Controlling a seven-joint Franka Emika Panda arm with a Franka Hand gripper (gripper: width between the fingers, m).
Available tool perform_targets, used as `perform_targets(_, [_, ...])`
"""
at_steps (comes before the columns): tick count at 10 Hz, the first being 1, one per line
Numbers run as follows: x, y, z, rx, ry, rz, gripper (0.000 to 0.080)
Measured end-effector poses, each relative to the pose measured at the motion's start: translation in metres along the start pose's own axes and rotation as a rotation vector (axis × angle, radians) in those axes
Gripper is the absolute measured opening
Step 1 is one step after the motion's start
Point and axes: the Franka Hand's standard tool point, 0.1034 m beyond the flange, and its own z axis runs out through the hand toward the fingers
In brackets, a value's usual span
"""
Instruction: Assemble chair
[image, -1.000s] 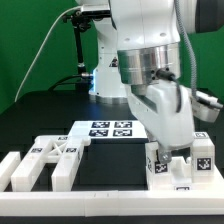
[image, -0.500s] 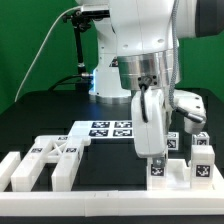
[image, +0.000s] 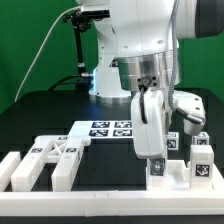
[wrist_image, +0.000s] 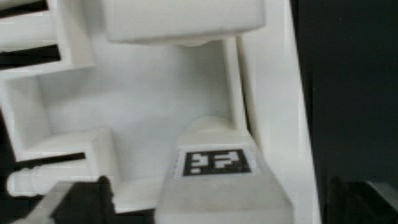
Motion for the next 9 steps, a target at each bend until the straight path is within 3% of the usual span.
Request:
perform_targets(2, [-0.001,0.003,-0.027,0.028,-0.013,-0.044,0.0648])
perform_targets(8, [-0.002,0.005,-0.023,0.027,-0.010,-0.051,0.0649])
perform_targets(9, [-0.003,0.006,-0.026,0.046,-0.006,-0.151,0.0649])
